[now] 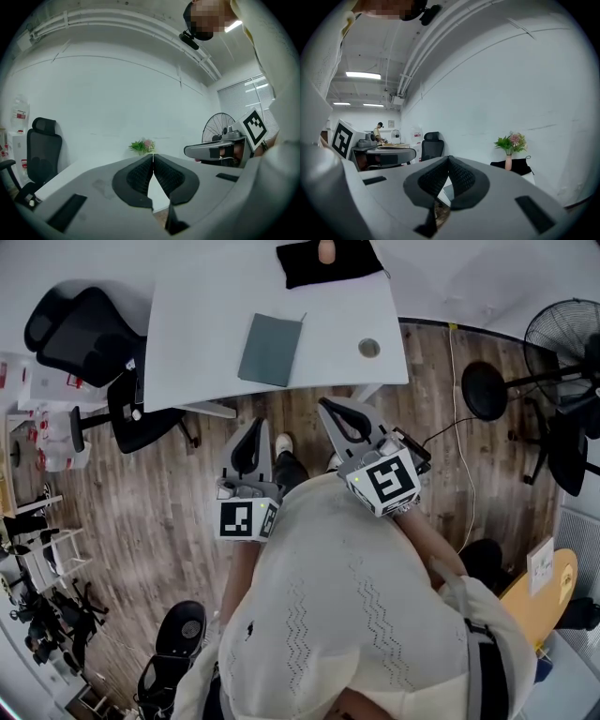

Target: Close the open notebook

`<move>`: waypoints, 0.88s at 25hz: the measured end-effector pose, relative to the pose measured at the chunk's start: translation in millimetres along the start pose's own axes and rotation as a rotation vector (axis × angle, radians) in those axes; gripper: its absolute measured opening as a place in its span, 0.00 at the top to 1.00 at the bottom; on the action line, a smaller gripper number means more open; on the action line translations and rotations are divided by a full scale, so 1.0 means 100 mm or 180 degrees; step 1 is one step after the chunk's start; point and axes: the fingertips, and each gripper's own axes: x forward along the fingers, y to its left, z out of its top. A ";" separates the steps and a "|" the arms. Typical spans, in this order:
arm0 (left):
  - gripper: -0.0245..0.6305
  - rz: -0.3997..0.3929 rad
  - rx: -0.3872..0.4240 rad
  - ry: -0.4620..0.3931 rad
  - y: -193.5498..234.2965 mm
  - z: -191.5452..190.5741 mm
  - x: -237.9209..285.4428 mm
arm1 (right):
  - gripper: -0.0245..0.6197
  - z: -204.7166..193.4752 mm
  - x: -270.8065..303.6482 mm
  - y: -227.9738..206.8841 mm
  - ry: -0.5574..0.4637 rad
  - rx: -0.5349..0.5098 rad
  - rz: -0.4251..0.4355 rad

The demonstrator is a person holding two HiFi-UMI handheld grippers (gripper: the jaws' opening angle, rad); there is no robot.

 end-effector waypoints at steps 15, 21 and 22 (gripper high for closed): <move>0.94 0.0154 -0.0125 -0.0008 0.09 -0.03 -0.01 | 0.96 0.06 0.00 -0.01 -0.0131 -0.0071 0.0067; 0.94 0.0190 -0.0182 -0.0016 0.08 -0.04 -0.03 | 0.96 -0.01 -0.05 -0.02 -0.0018 -0.0062 0.0094; 0.94 0.0194 -0.0187 -0.0015 0.08 -0.05 -0.02 | 0.96 -0.01 -0.05 -0.02 -0.0021 -0.0054 0.0093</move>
